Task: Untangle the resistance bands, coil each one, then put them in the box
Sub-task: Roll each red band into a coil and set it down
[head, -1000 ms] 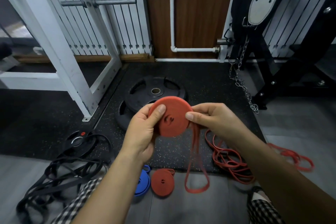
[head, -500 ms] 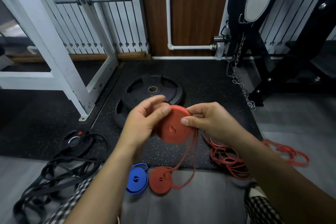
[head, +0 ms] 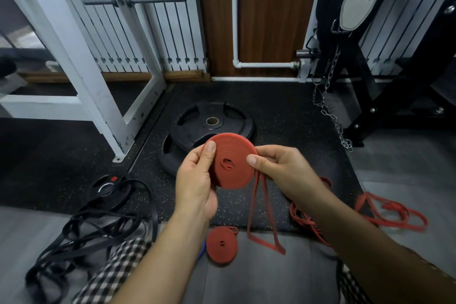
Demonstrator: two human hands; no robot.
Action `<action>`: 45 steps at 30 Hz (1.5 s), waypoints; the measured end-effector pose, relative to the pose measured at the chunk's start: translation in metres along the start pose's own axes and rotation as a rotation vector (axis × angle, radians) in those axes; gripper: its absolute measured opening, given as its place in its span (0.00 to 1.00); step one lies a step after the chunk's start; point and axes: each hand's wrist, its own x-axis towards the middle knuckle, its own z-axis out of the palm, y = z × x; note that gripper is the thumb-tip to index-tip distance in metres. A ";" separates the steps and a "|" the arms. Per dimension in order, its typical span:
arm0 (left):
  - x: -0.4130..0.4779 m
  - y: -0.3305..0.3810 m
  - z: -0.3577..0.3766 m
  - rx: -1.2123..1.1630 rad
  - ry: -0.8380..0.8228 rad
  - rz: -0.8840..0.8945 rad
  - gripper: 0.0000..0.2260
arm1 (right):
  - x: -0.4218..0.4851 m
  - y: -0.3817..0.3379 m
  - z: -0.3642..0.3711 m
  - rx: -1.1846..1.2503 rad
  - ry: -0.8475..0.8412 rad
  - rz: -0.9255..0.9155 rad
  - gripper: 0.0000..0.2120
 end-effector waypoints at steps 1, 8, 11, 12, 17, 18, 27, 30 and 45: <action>0.000 0.001 -0.001 0.032 -0.032 -0.004 0.03 | 0.001 -0.001 -0.003 -0.035 -0.003 -0.007 0.07; 0.004 0.014 -0.011 0.542 -0.372 0.193 0.14 | -0.001 -0.012 -0.023 -0.249 -0.189 -0.049 0.08; -0.001 0.007 -0.009 0.496 -0.396 0.089 0.11 | -0.002 -0.010 -0.020 -0.259 -0.212 -0.050 0.09; -0.002 0.006 -0.007 0.447 -0.363 0.072 0.10 | -0.001 -0.010 -0.019 -0.214 -0.197 -0.042 0.08; -0.001 0.004 -0.004 0.220 -0.143 0.010 0.12 | 0.001 -0.007 -0.018 -0.062 -0.173 0.044 0.06; -0.002 0.004 -0.003 0.194 -0.115 0.003 0.12 | 0.001 -0.007 -0.017 -0.054 -0.160 0.063 0.06; -0.002 0.001 0.001 0.087 -0.173 -0.109 0.11 | 0.002 -0.002 -0.019 -0.029 -0.026 0.089 0.04; 0.004 0.009 -0.007 0.352 -0.355 -0.002 0.14 | 0.002 -0.007 -0.030 -0.086 -0.068 0.076 0.05; -0.002 -0.004 0.000 0.110 -0.027 -0.028 0.06 | 0.001 0.002 -0.011 0.020 -0.072 0.108 0.05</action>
